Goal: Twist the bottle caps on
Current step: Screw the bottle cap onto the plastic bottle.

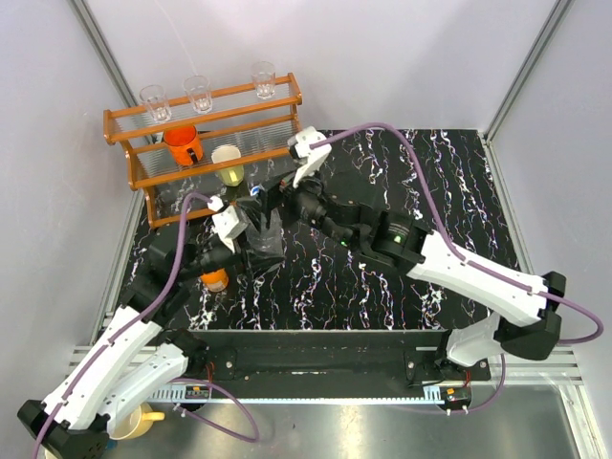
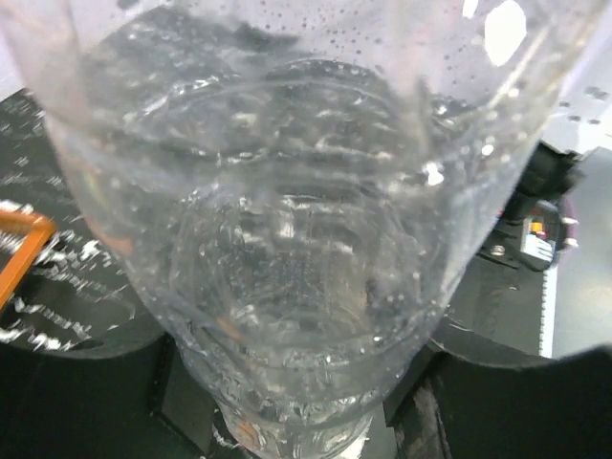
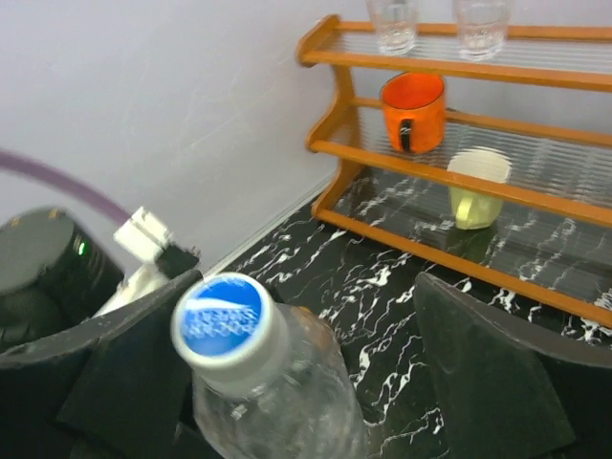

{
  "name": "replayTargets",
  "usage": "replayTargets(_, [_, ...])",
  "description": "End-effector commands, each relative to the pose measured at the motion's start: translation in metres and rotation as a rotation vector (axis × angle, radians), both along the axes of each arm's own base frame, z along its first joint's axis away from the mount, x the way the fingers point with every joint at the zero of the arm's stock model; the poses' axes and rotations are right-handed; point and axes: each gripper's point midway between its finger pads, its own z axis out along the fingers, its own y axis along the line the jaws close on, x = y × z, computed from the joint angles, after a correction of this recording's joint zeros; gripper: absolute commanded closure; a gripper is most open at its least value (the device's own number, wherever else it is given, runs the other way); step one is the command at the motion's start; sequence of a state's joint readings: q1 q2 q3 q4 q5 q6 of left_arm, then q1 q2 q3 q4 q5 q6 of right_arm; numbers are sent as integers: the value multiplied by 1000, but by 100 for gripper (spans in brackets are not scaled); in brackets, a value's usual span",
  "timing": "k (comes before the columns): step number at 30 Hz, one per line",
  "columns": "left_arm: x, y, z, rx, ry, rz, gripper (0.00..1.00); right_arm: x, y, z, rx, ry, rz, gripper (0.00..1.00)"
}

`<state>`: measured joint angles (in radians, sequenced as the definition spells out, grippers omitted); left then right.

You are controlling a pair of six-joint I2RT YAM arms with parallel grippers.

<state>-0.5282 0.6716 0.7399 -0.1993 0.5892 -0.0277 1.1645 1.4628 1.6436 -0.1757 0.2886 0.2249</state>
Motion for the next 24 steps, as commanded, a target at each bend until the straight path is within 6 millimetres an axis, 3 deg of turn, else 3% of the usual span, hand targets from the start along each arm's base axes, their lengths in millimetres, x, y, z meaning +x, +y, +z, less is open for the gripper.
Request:
replayTargets(1, [-43,-16,40,-123,-93,-250,100,-45,-31,68,143,-192,212,0])
replayTargets(2, [-50,-18,42,-137,-97,-298,100,-56,-41,77,151,-226,267,0])
replayTargets(3, [-68,-20,43,-150,-64,-394,100,-52,-48,74,137,-223,282,0])
replayTargets(6, [-98,-21,44,-174,-26,-578,100,-79,-61,77,144,-232,485,0])
replayTargets(10, [-120,-19,42,-166,4,-724,100,-122,-66,64,116,-281,820,0])
replayTargets(19, [-127,-19,41,-148,20,-782,100,-130,-42,53,89,-249,1029,1])
replayTargets(24, [-124,-20,41,-149,8,-769,100,-135,-39,55,114,-251,1106,8])
